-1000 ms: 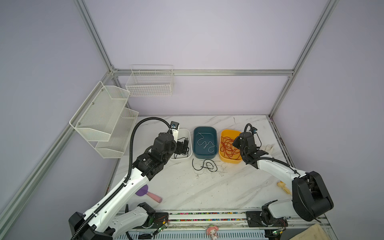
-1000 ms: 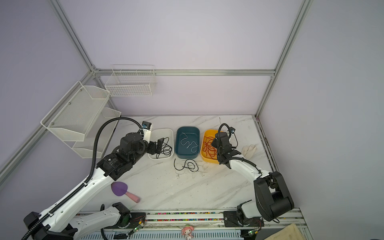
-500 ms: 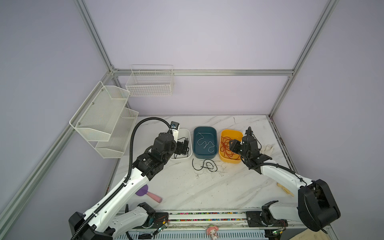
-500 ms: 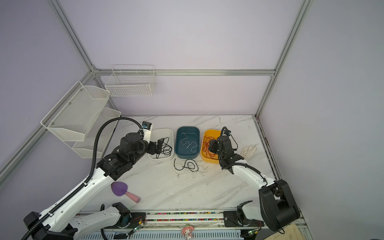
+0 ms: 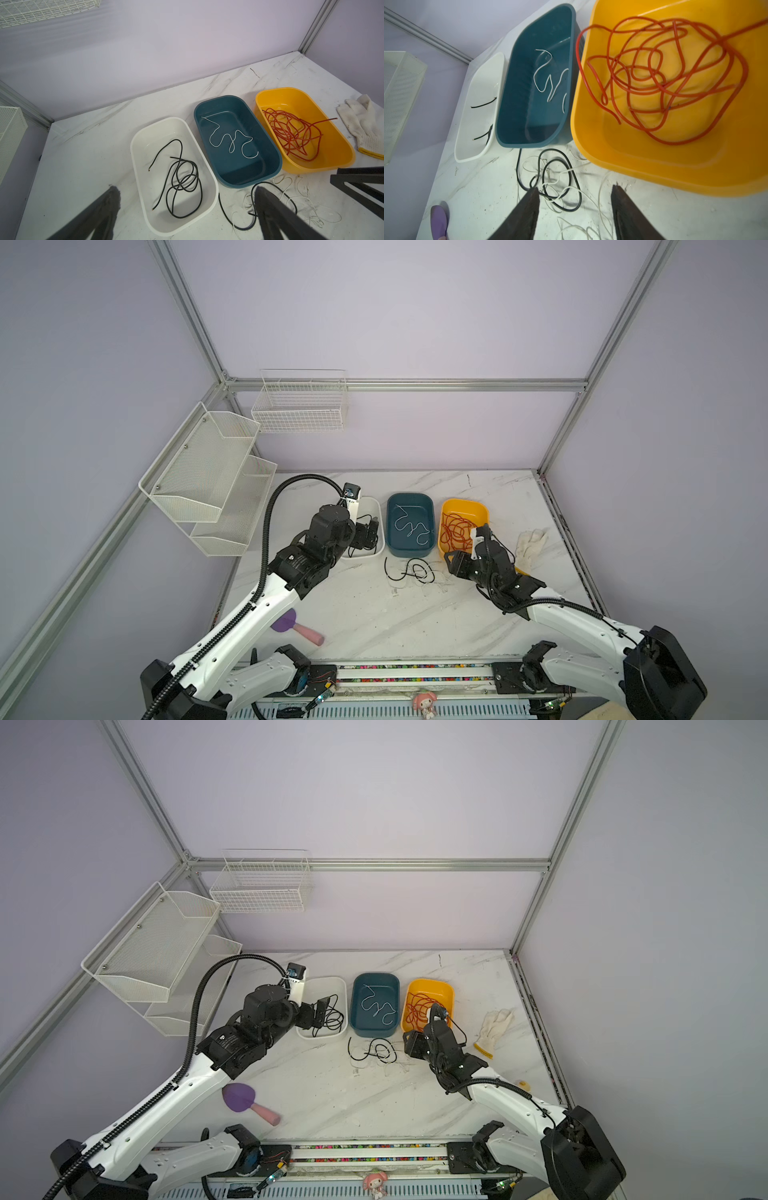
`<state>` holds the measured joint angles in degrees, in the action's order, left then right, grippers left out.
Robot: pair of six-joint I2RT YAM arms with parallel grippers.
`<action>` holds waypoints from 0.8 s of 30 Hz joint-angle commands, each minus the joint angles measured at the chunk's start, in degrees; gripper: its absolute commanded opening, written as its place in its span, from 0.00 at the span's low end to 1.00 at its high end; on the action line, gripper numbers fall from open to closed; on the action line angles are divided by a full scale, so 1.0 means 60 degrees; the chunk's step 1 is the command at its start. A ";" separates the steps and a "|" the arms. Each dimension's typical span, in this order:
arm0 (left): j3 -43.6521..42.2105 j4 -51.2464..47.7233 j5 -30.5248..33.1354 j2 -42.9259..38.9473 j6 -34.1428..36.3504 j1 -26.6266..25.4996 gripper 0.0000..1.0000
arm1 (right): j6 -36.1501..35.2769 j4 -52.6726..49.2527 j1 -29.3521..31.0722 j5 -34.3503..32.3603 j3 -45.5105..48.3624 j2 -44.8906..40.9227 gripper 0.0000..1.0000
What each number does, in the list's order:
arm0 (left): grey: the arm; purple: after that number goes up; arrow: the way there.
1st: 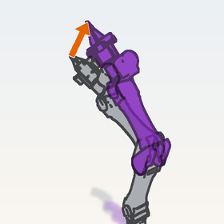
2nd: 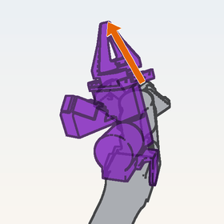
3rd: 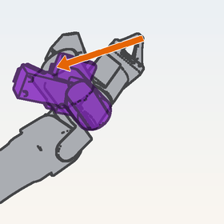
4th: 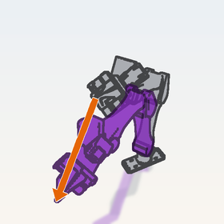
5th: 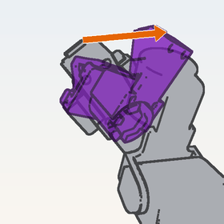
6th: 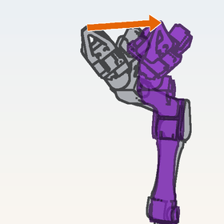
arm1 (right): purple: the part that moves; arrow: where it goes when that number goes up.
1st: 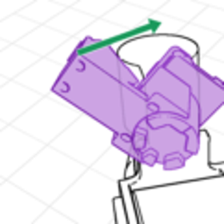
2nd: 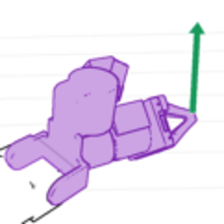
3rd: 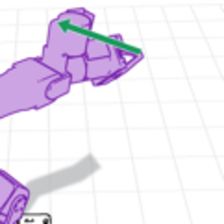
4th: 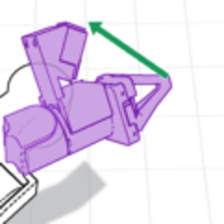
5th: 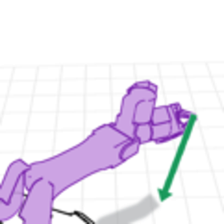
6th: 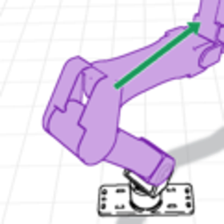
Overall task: Untangle the cables
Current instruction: 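Move the right gripper down to the white wire in the tangle and grasp it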
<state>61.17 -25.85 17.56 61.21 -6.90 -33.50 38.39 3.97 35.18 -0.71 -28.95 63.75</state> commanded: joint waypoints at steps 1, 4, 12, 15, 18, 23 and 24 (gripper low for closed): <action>0.0045 0.0081 0.0010 -0.0006 -0.0085 0.0036 1.00 | 0.0666 -0.0156 0.0294 -0.0282 0.0361 0.0003 0.59; 0.0045 0.0069 0.0075 -0.0006 -0.0079 0.0041 1.00 | 0.0968 0.0051 0.0645 -0.0508 0.0608 0.0060 0.59; 0.0045 0.0061 0.0118 -0.0007 -0.0030 0.0034 1.00 | 0.1303 0.0719 0.1079 -0.0675 0.0854 0.0947 0.58; 0.0058 0.0058 0.0118 -0.0006 -0.0022 0.0044 1.00 | 0.1390 0.0858 0.1160 -0.0780 0.0898 0.1258 0.57; 0.0049 0.0049 0.0110 -0.0006 -0.0030 0.0045 1.00 | 0.1449 0.1040 0.1212 -0.0825 0.0959 0.1372 0.57; 0.0052 0.0047 0.0090 -0.0005 -0.0022 0.0042 1.00 | 0.1460 0.1370 0.1277 -0.0833 0.0952 0.1720 0.52; 0.0045 0.0045 0.0083 -0.0006 -0.0022 0.0040 1.00 | 0.1465 0.1436 0.1299 -0.0851 0.0948 0.1777 0.50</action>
<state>61.17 -26.24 17.78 61.30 -6.87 -33.50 46.00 10.00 42.37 -4.32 -23.38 73.52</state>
